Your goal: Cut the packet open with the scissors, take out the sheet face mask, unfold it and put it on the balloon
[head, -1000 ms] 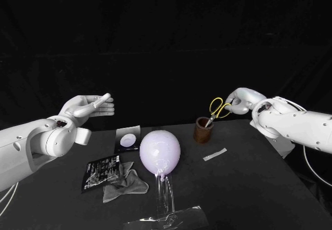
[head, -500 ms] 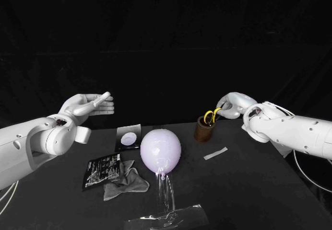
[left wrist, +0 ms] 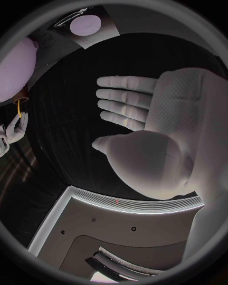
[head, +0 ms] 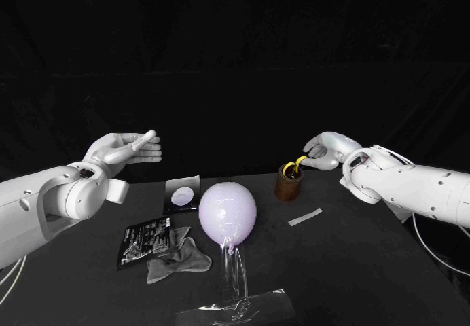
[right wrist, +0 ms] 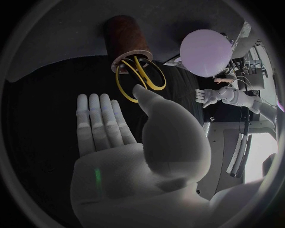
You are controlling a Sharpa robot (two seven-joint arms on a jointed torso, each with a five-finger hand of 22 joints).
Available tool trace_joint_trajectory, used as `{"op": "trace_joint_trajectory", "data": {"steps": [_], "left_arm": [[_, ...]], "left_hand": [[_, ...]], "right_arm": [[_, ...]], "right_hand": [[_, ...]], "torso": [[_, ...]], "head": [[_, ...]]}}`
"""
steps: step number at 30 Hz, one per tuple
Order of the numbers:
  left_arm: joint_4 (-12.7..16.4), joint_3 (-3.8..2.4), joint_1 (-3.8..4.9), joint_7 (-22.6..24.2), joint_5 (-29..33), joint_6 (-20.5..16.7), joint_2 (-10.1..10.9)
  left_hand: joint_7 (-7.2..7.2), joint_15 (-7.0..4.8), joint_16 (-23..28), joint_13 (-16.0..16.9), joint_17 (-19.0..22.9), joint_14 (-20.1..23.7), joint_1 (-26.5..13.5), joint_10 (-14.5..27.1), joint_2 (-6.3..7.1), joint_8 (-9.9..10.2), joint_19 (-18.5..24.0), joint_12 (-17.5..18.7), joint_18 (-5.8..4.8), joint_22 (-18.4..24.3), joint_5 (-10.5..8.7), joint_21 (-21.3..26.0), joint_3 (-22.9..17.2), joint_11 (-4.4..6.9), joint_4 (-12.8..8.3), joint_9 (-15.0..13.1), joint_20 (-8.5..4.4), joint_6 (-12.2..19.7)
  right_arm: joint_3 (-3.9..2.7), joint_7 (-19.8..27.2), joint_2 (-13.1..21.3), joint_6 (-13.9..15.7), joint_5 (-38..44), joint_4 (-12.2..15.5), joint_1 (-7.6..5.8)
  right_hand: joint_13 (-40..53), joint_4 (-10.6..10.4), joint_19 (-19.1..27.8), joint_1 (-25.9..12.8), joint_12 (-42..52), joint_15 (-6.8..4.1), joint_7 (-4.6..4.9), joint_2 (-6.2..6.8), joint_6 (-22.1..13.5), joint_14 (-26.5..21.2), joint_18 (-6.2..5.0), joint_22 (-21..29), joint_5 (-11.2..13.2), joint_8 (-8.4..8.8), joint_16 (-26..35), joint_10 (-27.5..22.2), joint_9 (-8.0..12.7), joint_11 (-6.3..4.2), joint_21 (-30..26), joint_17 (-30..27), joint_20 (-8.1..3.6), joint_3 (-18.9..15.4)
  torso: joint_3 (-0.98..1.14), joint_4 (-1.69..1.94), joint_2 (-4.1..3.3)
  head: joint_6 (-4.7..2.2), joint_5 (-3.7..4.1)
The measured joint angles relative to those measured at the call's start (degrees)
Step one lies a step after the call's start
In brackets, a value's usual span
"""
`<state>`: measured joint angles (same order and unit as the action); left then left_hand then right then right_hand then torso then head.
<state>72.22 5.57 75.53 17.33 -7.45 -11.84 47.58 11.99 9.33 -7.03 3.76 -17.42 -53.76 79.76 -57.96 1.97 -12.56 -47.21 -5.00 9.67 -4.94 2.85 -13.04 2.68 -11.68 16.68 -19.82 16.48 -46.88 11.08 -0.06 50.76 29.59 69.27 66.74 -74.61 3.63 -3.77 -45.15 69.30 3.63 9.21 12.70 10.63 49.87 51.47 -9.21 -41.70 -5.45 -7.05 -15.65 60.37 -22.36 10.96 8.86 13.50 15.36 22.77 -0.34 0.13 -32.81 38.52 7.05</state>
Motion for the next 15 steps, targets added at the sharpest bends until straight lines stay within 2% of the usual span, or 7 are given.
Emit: {"op": "trace_joint_trajectory", "data": {"steps": [3, 5, 10, 14, 15], "left_arm": [[-0.2, 0.02, -0.01, 0.0, 0.0, 0.1, 0.0], [-0.3, 0.05, -0.02, 0.0, 0.0, 0.2, 0.0], [-0.7, 0.11, -0.15, 0.4, -0.3, 0.8, 0.2], [-0.8, 0.15, -0.70, 0.9, -1.5, 1.8, 0.7], [-0.8, 0.17, -0.92, 1.0, -1.9, 2.2, 0.9]], "left_hand": [[0.00, -0.01, 0.0, 0.0, 0.0, 0.0, 0.0, 0.0, -0.05, 0.0, 0.0, 0.0, -0.01, 0.0, 0.00, 0.0, 0.0, 0.02, 0.0, 0.0, 0.00, 0.0], [0.03, -0.32, -0.3, 0.0, 0.0, -0.3, 1.5, -0.5, -0.32, -0.2, 0.0, -0.3, -0.01, 0.0, 0.00, 0.0, 0.3, 0.54, -0.3, 0.0, 0.00, -0.7], [0.58, -1.12, -1.0, 0.1, 0.0, -1.2, 5.9, -2.3, -0.67, -1.0, 0.0, -0.8, -0.03, 0.0, 0.00, -0.2, -0.2, 1.87, -1.5, 0.0, -0.01, -2.3], [-0.52, -2.21, -2.4, 0.1, -0.5, -3.7, 10.3, -3.8, -0.90, -1.4, -0.8, -1.2, -0.20, 0.0, 0.00, -0.7, -1.5, 2.98, -2.8, 0.1, -0.06, -3.6], [-0.61, -2.29, -2.4, 0.1, -0.5, -4.2, 10.9, -4.2, -0.92, -1.4, -1.0, -1.2, -0.38, -0.1, 0.00, -0.7, -1.6, 2.98, -2.9, 0.2, -0.20, -3.7]], "right_arm": [[0.00, 0.3, 0.5, 0.2, -0.7, 0.6, 0.00], [0.00, 0.6, 1.0, 0.4, -1.3, 1.3, -0.01], [0.00, 1.6, 2.5, 0.8, -3.7, 3.6, -0.46], [-0.05, 2.6, 4.3, 0.3, -6.1, 6.0, -1.39], [-0.06, 2.9, 5.0, -0.1, -6.8, 6.8, -1.69]], "right_hand": [[0.0, -1.0, -0.7, 1.6, 0.0, 0.20, 0.00, -0.46, 0.0, -0.9, 0.01, 0.9, -0.8, 0.66, 0.9, -1.1, 0.5, 0.22, -0.7, -0.5, 0.12, -3.0], [0.0, -1.7, -0.7, 2.7, 0.0, 0.39, 0.00, -0.90, 0.0, -1.0, 0.01, 1.5, -1.6, 0.87, 1.1, -1.5, 0.8, 0.31, -1.0, -0.9, 0.12, -5.1], [0.0, -2.3, -0.4, 4.7, 0.0, 0.78, 0.00, -1.55, 0.0, -3.0, 0.01, 2.8, -2.3, 1.11, 2.5, -2.9, 1.3, 0.67, -2.4, -1.7, 0.40, -7.8], [0.0, -2.0, 0.5, 6.7, 0.0, 1.24, 0.00, -1.15, 0.0, -4.7, 0.12, 3.9, -2.3, 1.54, 3.3, -4.1, 1.8, 0.61, -3.7, -2.5, 0.63, -9.5], [0.0, -1.8, 0.7, 7.4, 0.0, 1.36, -0.08, -1.11, -0.5, -5.1, 0.38, 4.3, -2.3, 1.87, 3.6, -4.4, 1.9, 0.72, -4.0, -2.7, 0.85, -10.2]], "torso": [[0.02, -0.03, 0.00], [0.04, -0.04, 0.00], [0.03, -0.02, -0.01], [0.04, 0.01, -0.01], [0.03, 0.03, 0.00]], "head": [[0.01, 0.00], [0.02, 0.01], [0.12, -0.02], [0.23, -0.03], [0.27, -0.03]]}}
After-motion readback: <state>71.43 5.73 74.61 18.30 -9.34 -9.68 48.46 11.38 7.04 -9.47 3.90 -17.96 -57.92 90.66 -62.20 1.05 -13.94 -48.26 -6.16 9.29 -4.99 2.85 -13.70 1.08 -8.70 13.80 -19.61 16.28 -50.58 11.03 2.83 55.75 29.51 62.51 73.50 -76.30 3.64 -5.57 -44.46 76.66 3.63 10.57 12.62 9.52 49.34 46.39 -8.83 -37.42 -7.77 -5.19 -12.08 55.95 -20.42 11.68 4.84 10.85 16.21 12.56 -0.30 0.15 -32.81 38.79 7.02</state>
